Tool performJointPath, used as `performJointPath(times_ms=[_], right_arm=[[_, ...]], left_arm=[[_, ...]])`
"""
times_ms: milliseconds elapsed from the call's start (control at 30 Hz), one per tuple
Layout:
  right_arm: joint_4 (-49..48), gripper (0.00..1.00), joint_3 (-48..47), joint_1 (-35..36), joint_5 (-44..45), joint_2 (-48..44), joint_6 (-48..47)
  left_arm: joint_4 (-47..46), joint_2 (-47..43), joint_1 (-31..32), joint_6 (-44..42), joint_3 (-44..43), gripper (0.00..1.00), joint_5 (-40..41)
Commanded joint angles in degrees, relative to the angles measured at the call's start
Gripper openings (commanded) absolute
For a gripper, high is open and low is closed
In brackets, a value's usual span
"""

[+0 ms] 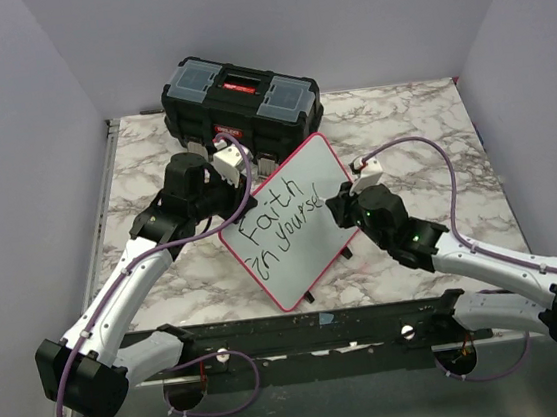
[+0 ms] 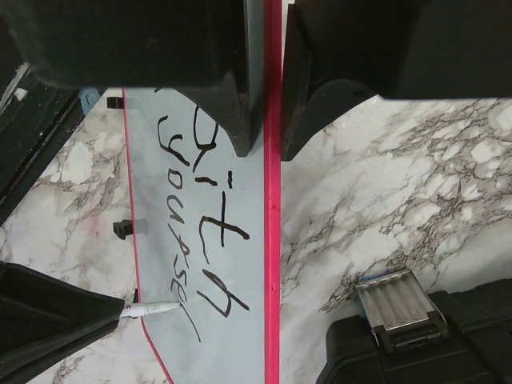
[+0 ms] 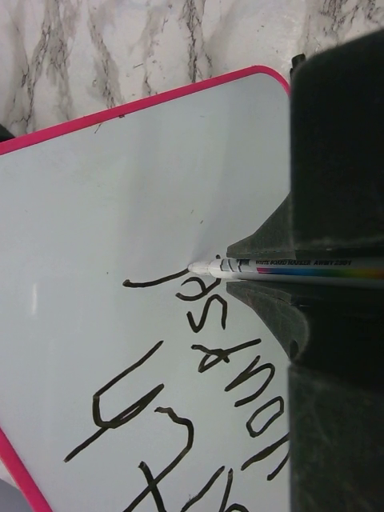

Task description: Write a sentence on the whiteboard

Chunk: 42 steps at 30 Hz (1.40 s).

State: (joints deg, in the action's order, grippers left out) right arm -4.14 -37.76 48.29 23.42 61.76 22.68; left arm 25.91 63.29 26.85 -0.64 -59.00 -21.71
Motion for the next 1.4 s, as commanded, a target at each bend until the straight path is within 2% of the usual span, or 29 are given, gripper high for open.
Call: performJointPath(times_ms=[0,300,800,1367], right_arm=[[1.76,0.01,1.58,-0.21,-0.88,-0.98,1.05],[3.16,0.01,1.48,-0.22,1.42,-1.90,0.64],[4.03,0.01,-4.60,-0.21,6.54,-3.77,-4.12],[2.26,0.01,-9.31,-2.10,8.40,3.31,-7.15]], left_arm=[[-0.77,-0.51,0.31,-3.13,-0.50,0.00,0.37],[-0.76,-0.62,0.30,-3.13,-0.41,0.00,0.35],[-0.65,-0.62,0.29,-3.14,-0.41,0.00,0.53],[-0.75,-0.60,0.31,-3.20,-0.43,0.00,0.53]])
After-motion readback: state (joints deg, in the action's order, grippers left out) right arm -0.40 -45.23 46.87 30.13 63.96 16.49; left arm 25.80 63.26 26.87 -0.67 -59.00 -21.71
